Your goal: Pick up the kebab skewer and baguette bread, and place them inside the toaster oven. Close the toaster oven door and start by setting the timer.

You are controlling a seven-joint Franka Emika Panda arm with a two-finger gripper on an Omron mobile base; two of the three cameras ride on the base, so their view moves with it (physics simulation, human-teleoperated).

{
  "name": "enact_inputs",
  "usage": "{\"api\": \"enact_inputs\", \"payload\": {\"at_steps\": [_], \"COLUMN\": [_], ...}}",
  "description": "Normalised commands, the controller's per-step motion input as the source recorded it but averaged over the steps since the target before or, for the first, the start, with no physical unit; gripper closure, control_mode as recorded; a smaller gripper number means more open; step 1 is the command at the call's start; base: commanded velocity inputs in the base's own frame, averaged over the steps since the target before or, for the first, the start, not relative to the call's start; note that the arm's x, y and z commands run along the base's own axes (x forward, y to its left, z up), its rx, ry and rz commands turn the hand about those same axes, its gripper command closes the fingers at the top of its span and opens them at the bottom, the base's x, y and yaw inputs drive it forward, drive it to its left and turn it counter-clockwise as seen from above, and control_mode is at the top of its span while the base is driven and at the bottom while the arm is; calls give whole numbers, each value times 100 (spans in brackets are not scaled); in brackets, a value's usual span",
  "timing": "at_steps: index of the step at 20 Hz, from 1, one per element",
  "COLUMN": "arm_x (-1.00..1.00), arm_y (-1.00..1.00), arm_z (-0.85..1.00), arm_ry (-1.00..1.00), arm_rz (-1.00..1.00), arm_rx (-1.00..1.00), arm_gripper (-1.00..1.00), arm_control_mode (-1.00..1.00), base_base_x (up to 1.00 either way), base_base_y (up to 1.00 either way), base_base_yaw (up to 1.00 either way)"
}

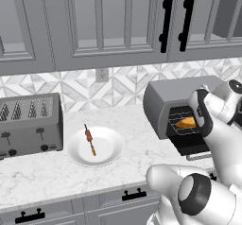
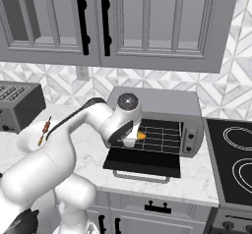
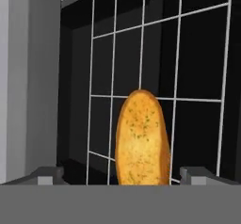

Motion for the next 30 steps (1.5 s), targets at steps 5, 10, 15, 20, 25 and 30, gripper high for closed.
{"api": "enact_inputs", "payload": {"at_steps": [5,10,15,20,25,30], "arm_x": [-49,-51,-27,0,1,25], "arm_y": [99,100,100,100,100,94], "arm_z": [28,5,25,12,-5,-10], "arm_ry": [11,11,17,15,9,10], "arm_rz": [30,49,47,48,48,38], "arm_rx": [-18,-22,-22,-19,-16,-7], "arm_gripper": [-100,-100,-100,-100,-100,-100], "arm_control_mode": [-100,-100,-100,-100,-100,-100], "base_base_x": [0,0,0,0,0,0], "base_base_y": [0,0,0,0,0,0], "base_base_yaw": [0,0,0,0,0,0]}}
